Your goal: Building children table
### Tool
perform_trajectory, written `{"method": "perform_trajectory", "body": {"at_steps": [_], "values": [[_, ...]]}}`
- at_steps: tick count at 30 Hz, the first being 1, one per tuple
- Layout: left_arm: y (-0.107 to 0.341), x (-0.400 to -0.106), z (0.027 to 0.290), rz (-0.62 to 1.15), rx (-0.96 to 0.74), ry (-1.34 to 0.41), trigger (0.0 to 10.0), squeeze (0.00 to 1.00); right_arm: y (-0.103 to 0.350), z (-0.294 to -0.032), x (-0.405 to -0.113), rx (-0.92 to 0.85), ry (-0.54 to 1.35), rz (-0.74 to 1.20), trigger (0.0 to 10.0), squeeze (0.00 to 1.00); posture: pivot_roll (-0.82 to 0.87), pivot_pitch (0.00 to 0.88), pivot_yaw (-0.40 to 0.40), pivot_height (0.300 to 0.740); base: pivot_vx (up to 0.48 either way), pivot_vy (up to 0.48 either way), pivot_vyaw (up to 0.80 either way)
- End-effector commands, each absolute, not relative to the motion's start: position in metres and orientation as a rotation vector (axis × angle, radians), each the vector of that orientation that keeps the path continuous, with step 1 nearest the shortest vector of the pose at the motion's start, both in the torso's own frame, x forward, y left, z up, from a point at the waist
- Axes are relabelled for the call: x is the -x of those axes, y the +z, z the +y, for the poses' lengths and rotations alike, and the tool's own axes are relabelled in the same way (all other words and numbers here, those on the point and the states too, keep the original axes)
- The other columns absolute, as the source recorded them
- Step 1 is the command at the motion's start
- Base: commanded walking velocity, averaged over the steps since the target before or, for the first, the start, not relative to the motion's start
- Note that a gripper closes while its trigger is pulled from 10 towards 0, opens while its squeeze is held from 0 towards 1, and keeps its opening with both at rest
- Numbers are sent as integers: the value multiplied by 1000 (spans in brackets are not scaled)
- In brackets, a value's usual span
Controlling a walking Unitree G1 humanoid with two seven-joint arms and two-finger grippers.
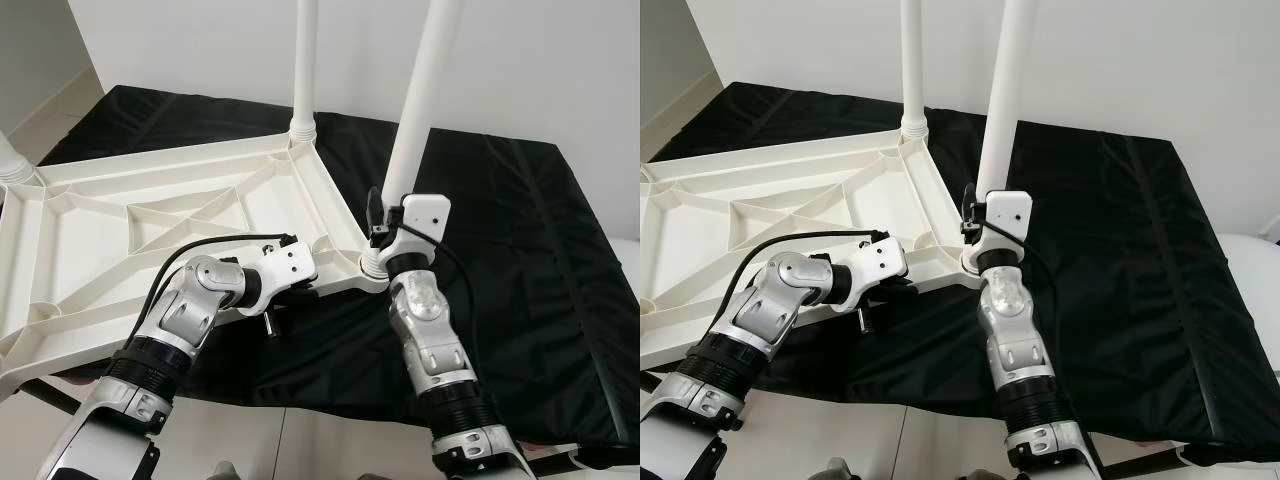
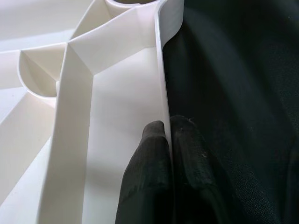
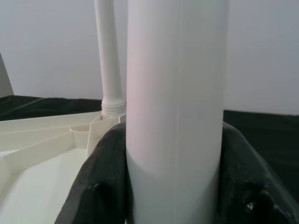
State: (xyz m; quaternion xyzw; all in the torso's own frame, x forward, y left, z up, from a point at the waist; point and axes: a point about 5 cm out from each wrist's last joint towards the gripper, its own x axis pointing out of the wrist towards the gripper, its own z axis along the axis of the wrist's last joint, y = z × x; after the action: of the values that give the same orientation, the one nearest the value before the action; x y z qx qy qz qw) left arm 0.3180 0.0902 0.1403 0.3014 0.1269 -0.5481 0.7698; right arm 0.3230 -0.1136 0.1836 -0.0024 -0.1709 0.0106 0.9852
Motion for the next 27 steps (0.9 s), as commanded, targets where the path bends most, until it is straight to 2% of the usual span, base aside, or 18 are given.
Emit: {"method": "perform_trajectory", "body": {"at_steps": [1, 5, 7, 8, 25, 26, 27], "values": [[154, -324, 94, 186, -680, -1085, 10000, 0, 181, -150, -326, 53, -47, -311, 10000, 0, 6, 22, -38, 740, 0, 0, 0], [155, -325, 94, 185, -680, -1083, 10000, 0, 178, -154, -327, 88, 151, -283, 10000, 0, 3, 25, -38, 740, 0, 0, 0], [154, -325, 94, 186, -679, -1084, 10000, 0, 177, -156, -327, 89, 173, -280, 10000, 0, 3, 25, -38, 740, 0, 0, 0], [154, -325, 94, 191, -667, -1086, 10000, 1000, 176, -158, -327, 94, 176, -283, 10000, 0, 3, 26, -36, 740, 0, 0, 0], [160, -324, 97, 184, -664, -1109, 10000, 996, 185, -163, -332, 82, 239, -309, 10000, 0, 9, 13, -33, 740, 0, 0, 0], [162, -324, 97, 180, -656, -1114, 10000, 0, 187, -164, -333, 79, 248, -314, 10000, 0, 10, 10, -34, 740, 0, 0, 0], [165, -324, 97, 175, -623, -1120, 10000, 0, 190, -165, -335, 71, 257, -325, 10000, 0, 10, 7, -33, 740, 0, 0, 0]]}}
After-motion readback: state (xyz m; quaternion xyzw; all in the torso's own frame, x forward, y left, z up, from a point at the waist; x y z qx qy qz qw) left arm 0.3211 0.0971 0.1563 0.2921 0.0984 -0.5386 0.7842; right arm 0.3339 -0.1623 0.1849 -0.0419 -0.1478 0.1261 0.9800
